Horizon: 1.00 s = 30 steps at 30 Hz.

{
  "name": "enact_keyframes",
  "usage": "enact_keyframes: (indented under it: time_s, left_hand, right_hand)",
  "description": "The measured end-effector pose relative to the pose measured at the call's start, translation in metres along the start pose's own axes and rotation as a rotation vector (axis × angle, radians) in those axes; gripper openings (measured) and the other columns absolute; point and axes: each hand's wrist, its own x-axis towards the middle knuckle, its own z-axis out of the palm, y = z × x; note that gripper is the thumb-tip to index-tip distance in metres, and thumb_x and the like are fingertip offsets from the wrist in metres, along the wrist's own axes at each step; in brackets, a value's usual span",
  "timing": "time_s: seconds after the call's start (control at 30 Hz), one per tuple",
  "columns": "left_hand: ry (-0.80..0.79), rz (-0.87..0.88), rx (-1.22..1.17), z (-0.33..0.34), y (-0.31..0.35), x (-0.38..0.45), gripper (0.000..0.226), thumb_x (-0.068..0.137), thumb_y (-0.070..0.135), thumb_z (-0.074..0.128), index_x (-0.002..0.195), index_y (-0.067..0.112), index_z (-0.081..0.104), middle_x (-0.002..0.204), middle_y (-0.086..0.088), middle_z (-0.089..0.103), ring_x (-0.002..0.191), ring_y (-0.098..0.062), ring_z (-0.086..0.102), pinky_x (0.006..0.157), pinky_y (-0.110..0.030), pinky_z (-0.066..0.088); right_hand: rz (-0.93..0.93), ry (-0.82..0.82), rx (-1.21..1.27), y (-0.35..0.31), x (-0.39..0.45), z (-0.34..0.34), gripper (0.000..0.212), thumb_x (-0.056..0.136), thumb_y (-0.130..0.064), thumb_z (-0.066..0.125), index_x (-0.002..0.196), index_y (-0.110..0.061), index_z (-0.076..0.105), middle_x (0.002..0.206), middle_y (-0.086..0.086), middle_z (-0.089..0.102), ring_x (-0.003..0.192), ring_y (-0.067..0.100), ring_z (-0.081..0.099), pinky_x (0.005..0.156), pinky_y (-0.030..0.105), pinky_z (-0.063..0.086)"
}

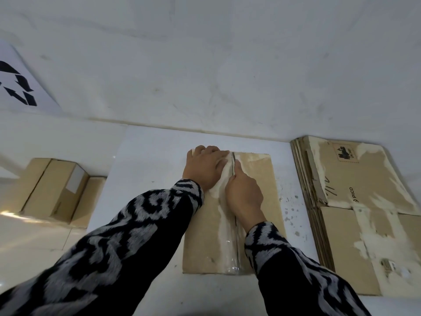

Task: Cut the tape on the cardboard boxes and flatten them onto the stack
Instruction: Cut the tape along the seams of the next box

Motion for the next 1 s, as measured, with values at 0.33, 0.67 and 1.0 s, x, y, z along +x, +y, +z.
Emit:
enact_keyframes:
  time_s: [0.33,0.67,1.0]
  left_hand:
    - [0.000,-0.004,0.003,0.000,0.000,0.000,0.036,0.102,0.043,0.035,0.130,0.042,0.058,0.129,0.014,0.057,0.122,-0.022,0.042,0.105,-0.042,0.028]
    - [0.004,0.002,0.023,0.000,0.000,0.000,0.036,0.102,0.040,0.036,0.131,0.041,0.058,0.129,0.014,0.057,0.121,-0.023,0.044,0.105,-0.043,0.029]
    - [0.020,0.005,0.018,0.000,0.000,0.000,0.035,0.102,0.040,0.036,0.129,0.041,0.058,0.128,0.012,0.058,0.120,-0.022,0.044,0.104,-0.042,0.029]
  right_hand:
    - [0.008,-0.101,-0.194,-0.017,0.005,-0.017,0.064,0.096,-0.011,0.032,0.156,-0.026,0.017,0.123,0.009,0.062,0.109,0.028,0.059,0.075,0.032,0.042]
    - [0.007,-0.100,-0.209,-0.014,0.005,-0.022,0.064,0.095,-0.011,0.035,0.156,-0.025,0.020,0.123,0.010,0.061,0.109,0.029,0.059,0.076,0.034,0.044]
    - [0.001,-0.103,-0.254,-0.016,0.004,-0.024,0.060,0.095,-0.011,0.034,0.153,-0.024,0.025,0.122,0.010,0.061,0.109,0.029,0.059,0.079,0.036,0.046]
